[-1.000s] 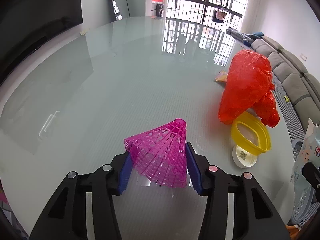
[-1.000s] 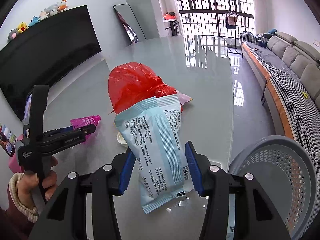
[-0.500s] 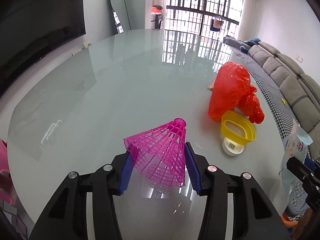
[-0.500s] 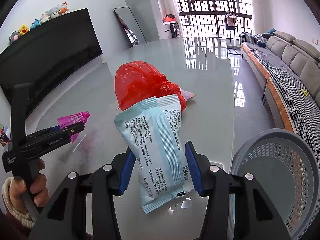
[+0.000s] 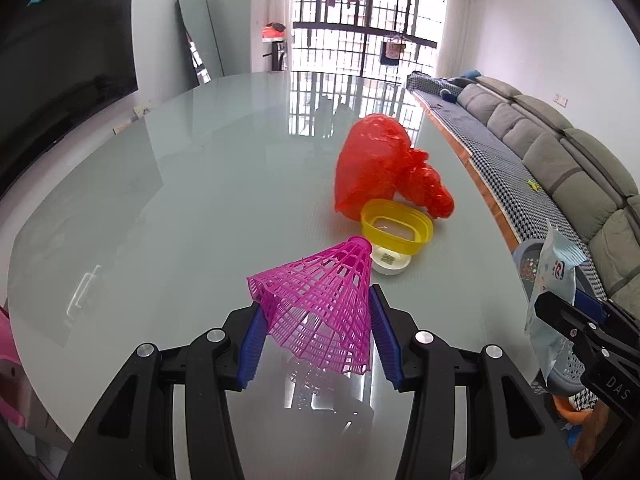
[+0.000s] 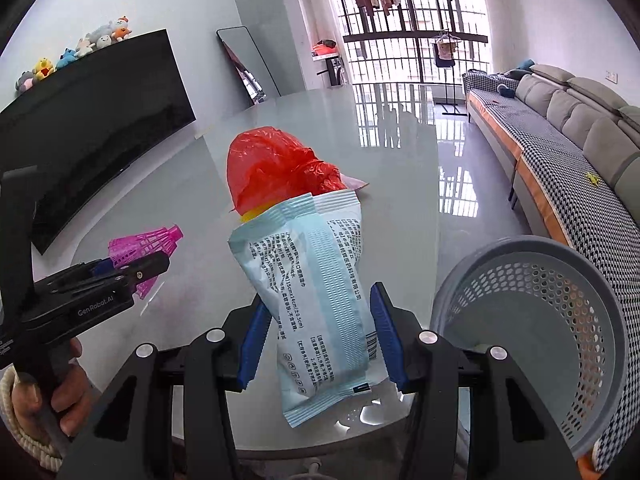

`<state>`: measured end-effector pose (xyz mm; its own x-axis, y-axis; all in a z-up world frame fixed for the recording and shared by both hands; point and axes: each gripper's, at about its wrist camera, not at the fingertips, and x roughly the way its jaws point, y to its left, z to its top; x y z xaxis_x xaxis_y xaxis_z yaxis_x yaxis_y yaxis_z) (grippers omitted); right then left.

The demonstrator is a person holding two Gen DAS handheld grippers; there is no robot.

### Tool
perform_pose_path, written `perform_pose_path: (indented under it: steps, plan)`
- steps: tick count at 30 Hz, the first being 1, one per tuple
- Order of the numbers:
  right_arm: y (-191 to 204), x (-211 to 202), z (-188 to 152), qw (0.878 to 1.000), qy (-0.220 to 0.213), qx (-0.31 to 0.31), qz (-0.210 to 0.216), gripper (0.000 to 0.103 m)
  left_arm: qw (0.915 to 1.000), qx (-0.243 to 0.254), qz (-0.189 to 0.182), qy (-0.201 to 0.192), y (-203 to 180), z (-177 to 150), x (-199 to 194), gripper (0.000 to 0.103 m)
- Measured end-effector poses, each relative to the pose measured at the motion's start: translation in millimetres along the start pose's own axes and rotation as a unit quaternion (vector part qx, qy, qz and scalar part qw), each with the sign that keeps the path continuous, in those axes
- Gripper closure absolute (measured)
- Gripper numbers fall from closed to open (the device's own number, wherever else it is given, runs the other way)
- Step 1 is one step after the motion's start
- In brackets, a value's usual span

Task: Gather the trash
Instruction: 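Carry the shuttlecock and the packet over the grey basket with both grippers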

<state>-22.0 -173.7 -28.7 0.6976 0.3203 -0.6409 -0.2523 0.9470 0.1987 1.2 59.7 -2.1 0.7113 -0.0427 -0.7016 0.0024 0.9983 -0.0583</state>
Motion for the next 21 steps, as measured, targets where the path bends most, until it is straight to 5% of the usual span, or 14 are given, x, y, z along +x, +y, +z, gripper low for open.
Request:
perform_pose_path:
  steps: [11, 21]
  plan:
    - [-36, -32, -23, 0.998, -0.014, 0.041, -0.045, 0.055, 0.9962, 0.058, -0.065, -0.005, -57, -5, -5, 0.056]
    - [-98, -58, -46, 0.989, -0.021, 0.098, -0.107, 0.055, 0.9818, 0.131, -0.137, 0.011, -142, -6, 11, 0.056]
